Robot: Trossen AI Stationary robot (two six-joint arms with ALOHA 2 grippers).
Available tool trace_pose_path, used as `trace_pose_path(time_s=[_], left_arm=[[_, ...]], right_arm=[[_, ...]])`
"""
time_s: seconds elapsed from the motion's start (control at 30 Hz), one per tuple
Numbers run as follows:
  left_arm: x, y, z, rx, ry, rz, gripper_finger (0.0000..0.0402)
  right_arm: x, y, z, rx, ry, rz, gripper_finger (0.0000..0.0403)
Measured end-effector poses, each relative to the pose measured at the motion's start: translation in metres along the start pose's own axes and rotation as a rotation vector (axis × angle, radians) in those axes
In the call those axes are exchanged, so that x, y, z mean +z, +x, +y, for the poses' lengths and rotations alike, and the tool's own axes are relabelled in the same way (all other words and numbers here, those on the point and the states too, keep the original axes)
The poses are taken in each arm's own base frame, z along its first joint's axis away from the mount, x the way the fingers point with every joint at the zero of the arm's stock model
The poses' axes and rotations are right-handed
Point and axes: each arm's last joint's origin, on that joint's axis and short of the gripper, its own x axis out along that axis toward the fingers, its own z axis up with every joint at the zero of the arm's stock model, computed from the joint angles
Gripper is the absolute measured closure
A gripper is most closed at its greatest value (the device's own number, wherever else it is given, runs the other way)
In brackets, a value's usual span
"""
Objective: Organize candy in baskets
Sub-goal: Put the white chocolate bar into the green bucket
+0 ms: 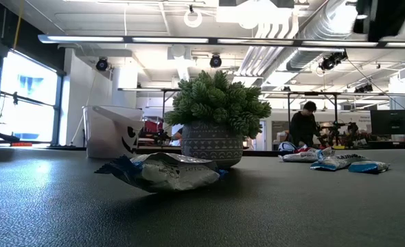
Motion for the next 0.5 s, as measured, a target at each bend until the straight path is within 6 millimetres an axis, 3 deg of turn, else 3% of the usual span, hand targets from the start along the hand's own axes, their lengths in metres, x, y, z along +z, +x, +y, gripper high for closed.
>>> trace_pose_path(time_s=[0.33, 0.5], left_arm=[[-0.01, -0.003, -0.022, -0.059, 0.021, -0.015, 0.03], [-0.014, -0.003, -0.031, -0.08, 0.034, -0.018, 0.03]], right_arm=[[0.034, 0.07, 0.03, 0.148, -0.642, -0.185, 0.0306], [0.049, 0.117, 0.024, 0.129, -0.704, -0.201, 0.0306]])
